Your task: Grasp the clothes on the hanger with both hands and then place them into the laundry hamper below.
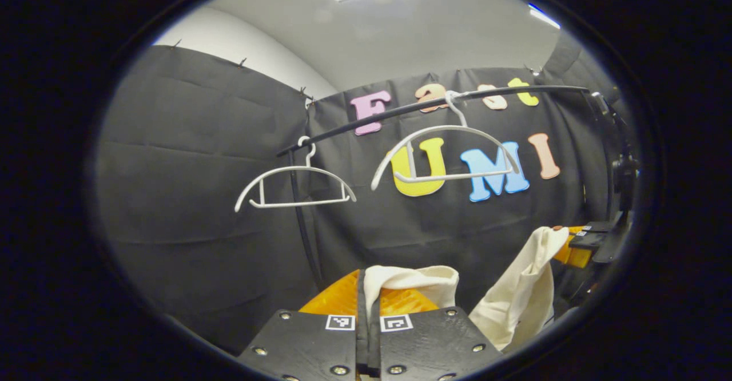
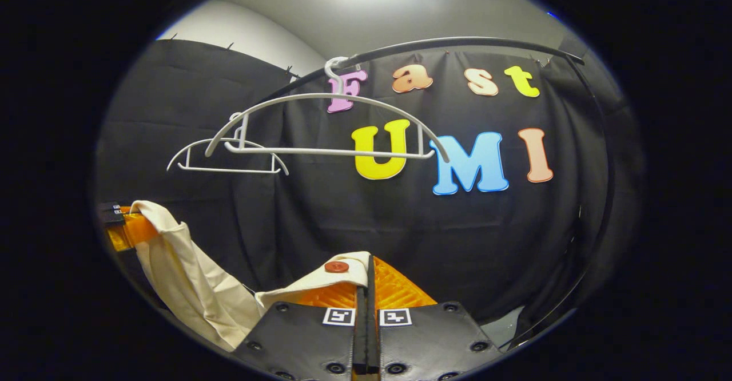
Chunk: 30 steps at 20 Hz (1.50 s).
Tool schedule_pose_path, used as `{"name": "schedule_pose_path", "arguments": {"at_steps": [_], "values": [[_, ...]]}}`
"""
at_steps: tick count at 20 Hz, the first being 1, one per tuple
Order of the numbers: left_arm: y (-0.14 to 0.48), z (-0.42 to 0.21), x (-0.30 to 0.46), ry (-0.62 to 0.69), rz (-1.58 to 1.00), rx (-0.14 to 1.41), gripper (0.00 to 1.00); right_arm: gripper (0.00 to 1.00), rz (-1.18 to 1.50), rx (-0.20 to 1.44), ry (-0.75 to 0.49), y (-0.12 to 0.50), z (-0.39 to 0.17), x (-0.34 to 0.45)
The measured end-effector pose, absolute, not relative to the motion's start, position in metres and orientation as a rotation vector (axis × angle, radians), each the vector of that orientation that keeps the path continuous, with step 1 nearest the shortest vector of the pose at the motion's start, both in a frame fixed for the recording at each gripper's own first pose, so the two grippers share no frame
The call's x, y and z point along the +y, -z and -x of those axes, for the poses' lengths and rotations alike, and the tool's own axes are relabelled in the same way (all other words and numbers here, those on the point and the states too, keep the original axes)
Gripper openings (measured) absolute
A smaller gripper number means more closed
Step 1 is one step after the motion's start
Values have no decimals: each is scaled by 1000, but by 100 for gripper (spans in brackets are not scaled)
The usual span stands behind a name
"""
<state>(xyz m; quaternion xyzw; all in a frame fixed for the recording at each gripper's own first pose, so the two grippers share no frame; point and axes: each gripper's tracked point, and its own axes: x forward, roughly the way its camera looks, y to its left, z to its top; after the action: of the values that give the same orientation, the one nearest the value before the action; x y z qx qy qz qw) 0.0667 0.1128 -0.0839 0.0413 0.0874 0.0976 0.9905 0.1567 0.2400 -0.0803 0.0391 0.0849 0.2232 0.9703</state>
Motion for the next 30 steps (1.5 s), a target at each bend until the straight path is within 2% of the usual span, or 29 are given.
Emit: {"name": "schedule_pose_path", "arguments": {"at_steps": [9, 14, 30], "values": [[139, -40, 85, -73, -51, 223, 1, 1, -110, 261, -568, 119, -84, 290], [196, -27, 88, -39, -30, 285, 2, 1, -101, 346, -552, 169, -63, 291], [409, 30, 95, 13, -85, 644, 1, 2, 76, 622, -520, 345, -18, 302]]}}
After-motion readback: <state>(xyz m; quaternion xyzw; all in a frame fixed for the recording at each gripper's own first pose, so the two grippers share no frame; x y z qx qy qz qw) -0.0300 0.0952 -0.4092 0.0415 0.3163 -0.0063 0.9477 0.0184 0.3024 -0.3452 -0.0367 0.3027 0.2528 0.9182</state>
